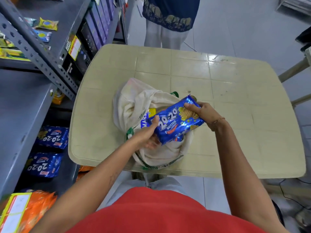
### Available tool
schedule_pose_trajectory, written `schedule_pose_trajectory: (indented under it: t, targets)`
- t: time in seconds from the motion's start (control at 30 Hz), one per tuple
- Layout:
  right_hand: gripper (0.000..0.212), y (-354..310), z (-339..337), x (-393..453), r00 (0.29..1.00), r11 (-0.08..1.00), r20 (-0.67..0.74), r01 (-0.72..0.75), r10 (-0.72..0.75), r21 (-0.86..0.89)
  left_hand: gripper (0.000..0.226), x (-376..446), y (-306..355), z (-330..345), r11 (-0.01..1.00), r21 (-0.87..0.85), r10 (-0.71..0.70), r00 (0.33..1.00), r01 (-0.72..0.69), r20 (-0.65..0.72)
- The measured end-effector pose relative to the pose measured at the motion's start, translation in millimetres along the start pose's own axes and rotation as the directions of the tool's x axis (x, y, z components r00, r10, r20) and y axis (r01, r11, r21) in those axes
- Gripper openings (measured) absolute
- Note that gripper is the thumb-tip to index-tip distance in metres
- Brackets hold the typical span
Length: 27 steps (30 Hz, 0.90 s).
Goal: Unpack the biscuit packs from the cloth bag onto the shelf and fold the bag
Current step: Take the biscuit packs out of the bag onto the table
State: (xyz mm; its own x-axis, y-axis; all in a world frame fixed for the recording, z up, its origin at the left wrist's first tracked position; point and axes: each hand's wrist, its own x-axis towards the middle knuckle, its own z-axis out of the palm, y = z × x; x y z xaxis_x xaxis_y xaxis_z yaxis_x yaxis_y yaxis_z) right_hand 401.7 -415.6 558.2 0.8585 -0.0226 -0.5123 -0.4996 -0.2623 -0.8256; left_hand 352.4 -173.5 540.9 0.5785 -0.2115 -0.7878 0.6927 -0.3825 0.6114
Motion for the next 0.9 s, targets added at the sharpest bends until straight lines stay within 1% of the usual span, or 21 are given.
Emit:
schedule_pose_trajectory:
  t: [0.03, 0.07, 0.13, 0.17, 0.2, 0.23, 0.3, 0.37, 0.43, 0.5, 0.57, 0.63, 0.73, 0.77, 0.8, 0.87, 0.9]
  targets:
    - [0.037, 0.8, -3.7, -3.4, 1.0, 0.999, -0.008, 0.007, -0.007, 0.045, 0.072, 2.3, 8.0, -3.3, 0.996, 0.011, 0.084, 0.995, -0.083, -0.061]
    - [0.041, 2.4, -5.1, -4.8, 1.0, 0.997, -0.01, 0.0, 0.001, 0.071, 0.064, 4.8, 14.4, -6.0, 0.987, -0.022, 0.156, 0.982, -0.159, -0.103]
    - [0.043, 11.0, -9.7, -9.5, 0.999, 0.993, -0.031, -0.019, 0.023, 0.121, 0.043, 7.2, 25.4, -2.6, 0.947, -0.174, 0.261, 0.962, -0.27, -0.073]
    - [0.042, 16.6, -12.6, -11.8, 0.998, 0.989, -0.052, -0.025, 0.033, 0.147, 0.037, 9.2, 28.3, 1.5, 0.923, -0.228, 0.304, 0.951, -0.309, -0.058]
    - [0.04, 23.0, -17.6, -14.7, 0.996, 0.985, -0.082, -0.028, 0.042, 0.172, 0.038, 12.0, 31.2, 8.5, 0.911, -0.241, 0.33, 0.942, -0.336, -0.066]
    - [0.039, 29.6, -23.8, -18.2, 0.992, 0.981, -0.111, -0.037, 0.059, 0.192, 0.044, 15.1, 33.0, 16.0, 0.909, -0.237, 0.333, 0.939, -0.343, -0.082]
    - [0.036, 44.2, -46.3, -25.8, 0.983, 0.974, -0.156, -0.057, 0.092, 0.217, 0.055, 24.0, 37.7, 39.8, 0.928, -0.171, 0.314, 0.943, -0.33, -0.113]
    - [0.032, 59.4, -71.3, -34.7, 0.977, 0.975, -0.17, -0.089, 0.125, 0.205, 0.056, 33.1, 41.4, 68.1, 0.944, -0.091, 0.305, 0.944, -0.317, -0.128]
    - [0.032, 74.6, -102.3, -44.6, 0.972, 0.975, -0.174, -0.126, 0.159, 0.182, 0.049, 41.6, 47.5, 103.9, 0.952, -0.002, 0.303, 0.946, -0.306, -0.117]
    - [0.034, 88.8, -127.1, -50.1, 0.966, 0.979, -0.191, -0.151, 0.175, 0.137, 0.038, 51.1, 47.1, 133.7, 0.945, 0.091, 0.32, 0.944, -0.313, -0.081]
    - [0.035, 103.2, -152.6, -51.9, 0.955, 0.976, -0.209, -0.191, 0.208, 0.1, 0.034, 59.5, 45.6, 165.6, 0.947, 0.153, 0.293, 0.954, -0.281, -0.059]
    - [0.036, 117.7, -173.4, -48.4, 0.946, 0.966, -0.196, -0.256, 0.259, 0.039, 0.038, 64.1, 41.1, 193.0, 0.947, 0.223, 0.257, 0.962, -0.233, -0.087]
    - [0.039, 138.0, -188.2, -38.9, 0.945, 0.936, -0.126, -0.32, 0.303, -0.149, 0.045, 73.4, 29.9, 214.8, 0.925, 0.344, 0.215, 0.969, -0.161, -0.122]
    - [0.04, 143.6, -192.9, -35.8, 0.943, 0.923, -0.107, -0.33, 0.314, -0.2, 0.048, 75.0, 27.7, 221.1, 0.926, 0.356, 0.188, 0.972, -0.128, -0.14]
    - [0.041, 148.9, -194.5, -33.0, 0.939, 0.911, -0.096, -0.342, 0.329, -0.228, 0.049, 76.3, 24.8, 223.6, 0.928, 0.357, 0.169, 0.972, -0.102, -0.162]
    - [0.04, 156.6, -195.5, -29.3, 0.932, 0.899, -0.089, -0.363, 0.352, -0.244, 0.049, 75.5, 21.8, 225.5, 0.927, 0.364, 0.181, 0.961, -0.095, -0.21]
    - [0.046, 156.9, -195.9, -28.7, 0.928, 0.89, -0.086, -0.373, 0.363, -0.264, 0.05, 75.4, 20.4, 225.7, 0.915, 0.392, 0.203, 0.952, -0.101, -0.228]
